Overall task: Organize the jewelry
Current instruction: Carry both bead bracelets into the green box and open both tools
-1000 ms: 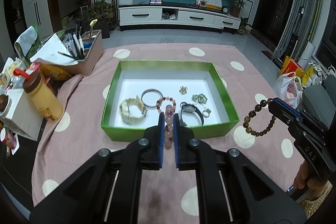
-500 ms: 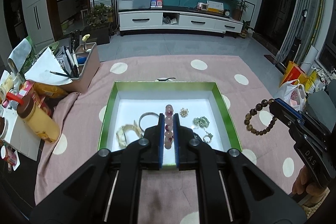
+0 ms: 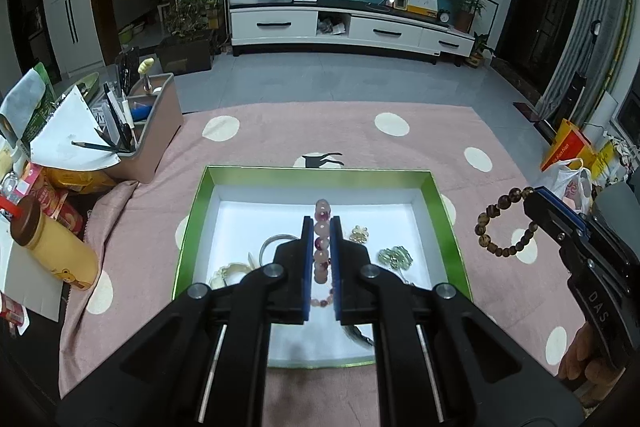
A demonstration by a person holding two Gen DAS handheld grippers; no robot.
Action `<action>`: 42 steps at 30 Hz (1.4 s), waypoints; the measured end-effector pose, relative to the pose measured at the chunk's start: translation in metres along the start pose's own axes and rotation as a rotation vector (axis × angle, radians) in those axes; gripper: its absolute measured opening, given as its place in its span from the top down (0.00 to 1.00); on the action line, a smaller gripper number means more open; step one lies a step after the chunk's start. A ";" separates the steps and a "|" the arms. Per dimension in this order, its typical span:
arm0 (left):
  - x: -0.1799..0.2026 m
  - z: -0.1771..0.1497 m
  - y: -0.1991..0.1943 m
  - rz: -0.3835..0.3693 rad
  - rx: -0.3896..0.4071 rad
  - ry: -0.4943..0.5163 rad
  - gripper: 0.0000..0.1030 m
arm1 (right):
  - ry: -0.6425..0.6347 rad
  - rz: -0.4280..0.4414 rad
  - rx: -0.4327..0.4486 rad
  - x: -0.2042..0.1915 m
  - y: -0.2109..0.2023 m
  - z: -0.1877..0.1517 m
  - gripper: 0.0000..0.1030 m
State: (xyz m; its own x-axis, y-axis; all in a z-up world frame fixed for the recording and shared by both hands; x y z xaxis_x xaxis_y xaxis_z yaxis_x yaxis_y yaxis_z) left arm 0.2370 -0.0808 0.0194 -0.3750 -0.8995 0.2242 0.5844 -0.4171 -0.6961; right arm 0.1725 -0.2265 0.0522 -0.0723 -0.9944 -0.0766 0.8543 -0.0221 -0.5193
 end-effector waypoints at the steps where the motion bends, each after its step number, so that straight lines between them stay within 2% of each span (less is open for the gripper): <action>1: -0.001 0.001 0.003 0.003 -0.003 -0.002 0.93 | -0.001 -0.001 -0.004 -0.001 0.003 0.000 0.91; 22: -0.031 -0.004 0.070 0.038 -0.127 -0.048 0.93 | -0.043 0.011 -0.141 -0.021 0.066 -0.012 0.91; 29: -0.040 -0.016 0.093 0.056 -0.188 -0.057 0.93 | -0.064 0.014 -0.206 -0.029 0.084 -0.028 0.91; 42: -0.044 -0.030 0.108 0.085 -0.235 -0.042 0.93 | -0.120 -0.018 -0.256 -0.037 0.097 -0.044 0.91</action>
State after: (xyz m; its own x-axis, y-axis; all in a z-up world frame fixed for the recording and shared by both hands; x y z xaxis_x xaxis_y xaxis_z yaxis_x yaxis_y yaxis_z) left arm 0.2950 -0.0822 -0.0865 -0.2987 -0.9366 0.1831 0.4269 -0.3027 -0.8521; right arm 0.2355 -0.1873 -0.0326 -0.0116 -0.9995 0.0284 0.6948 -0.0285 -0.7186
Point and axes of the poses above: each gripper's, at about its wrist camera, not at the fingertips, and y roughly the way its jaws point, x to its right, z to its top, the point moved 6 cm from there along y, roughly the way its jaws point, and after that the axes turned 11 degrees about -z, right-handed, at the moved point
